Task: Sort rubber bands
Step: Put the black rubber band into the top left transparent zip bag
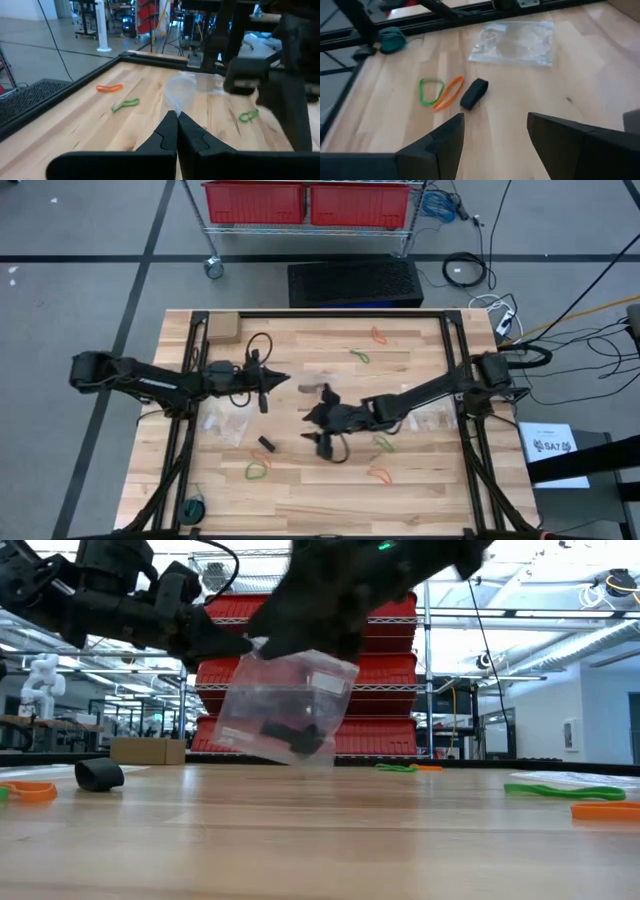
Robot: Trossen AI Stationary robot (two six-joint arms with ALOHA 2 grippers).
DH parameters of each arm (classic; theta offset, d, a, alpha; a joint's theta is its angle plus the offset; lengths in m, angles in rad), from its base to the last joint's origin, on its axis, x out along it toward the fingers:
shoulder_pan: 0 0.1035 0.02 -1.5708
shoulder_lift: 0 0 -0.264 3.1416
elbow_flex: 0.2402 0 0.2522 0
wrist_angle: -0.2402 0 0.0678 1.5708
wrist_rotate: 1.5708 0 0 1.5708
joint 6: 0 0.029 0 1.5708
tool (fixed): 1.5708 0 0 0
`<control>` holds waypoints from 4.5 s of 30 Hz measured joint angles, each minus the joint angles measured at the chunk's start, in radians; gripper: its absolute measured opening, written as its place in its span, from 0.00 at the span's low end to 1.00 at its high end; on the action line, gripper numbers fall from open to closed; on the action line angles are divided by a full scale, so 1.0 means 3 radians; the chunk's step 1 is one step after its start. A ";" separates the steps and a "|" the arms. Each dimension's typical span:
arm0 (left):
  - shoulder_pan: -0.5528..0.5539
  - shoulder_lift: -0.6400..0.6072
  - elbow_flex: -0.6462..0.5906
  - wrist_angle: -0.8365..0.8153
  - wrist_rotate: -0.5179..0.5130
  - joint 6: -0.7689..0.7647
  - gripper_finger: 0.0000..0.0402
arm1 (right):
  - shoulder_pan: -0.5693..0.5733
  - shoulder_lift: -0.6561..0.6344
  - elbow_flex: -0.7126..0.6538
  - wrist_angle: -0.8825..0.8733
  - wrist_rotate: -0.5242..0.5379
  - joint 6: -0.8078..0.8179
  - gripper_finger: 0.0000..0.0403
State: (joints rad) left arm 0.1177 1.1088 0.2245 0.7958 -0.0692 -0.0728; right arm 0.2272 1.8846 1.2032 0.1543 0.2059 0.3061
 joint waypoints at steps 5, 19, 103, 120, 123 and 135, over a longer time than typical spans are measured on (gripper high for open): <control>-0.0005 0.0022 -0.0010 -0.0033 0.0000 -0.0019 0.00 | -0.0025 0.0489 0.0536 -0.0001 0.0011 -0.0001 0.52; -0.0029 0.0011 -0.0009 -0.0072 -0.0038 -0.0066 0.00 | 0.0063 0.1616 0.1586 -0.0161 0.0022 0.0336 0.52; 0.0029 0.0011 0.0122 0.0011 0.0318 0.0101 0.00 | -0.0043 0.0387 0.1955 -0.3213 0.1864 -0.0019 0.00; 0.0028 0.0011 0.0122 0.0021 0.0407 0.0096 0.00 | -0.0280 0.0387 0.1951 -0.3352 0.1472 0.0244 0.01; 0.0028 0.0011 0.0122 0.0021 0.0412 0.0095 0.00 | -0.0323 0.0387 0.1951 -0.3378 0.1343 0.0252 0.04; 0.0028 0.0011 0.0122 0.0022 0.0443 0.0092 0.00 | -0.0342 0.0388 0.1951 -0.3530 0.0989 0.0233 0.29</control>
State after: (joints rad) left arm 0.1261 1.1122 0.2611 0.8024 0.0635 -0.0452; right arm 0.1246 2.0010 1.7885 -0.9047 0.5025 0.3759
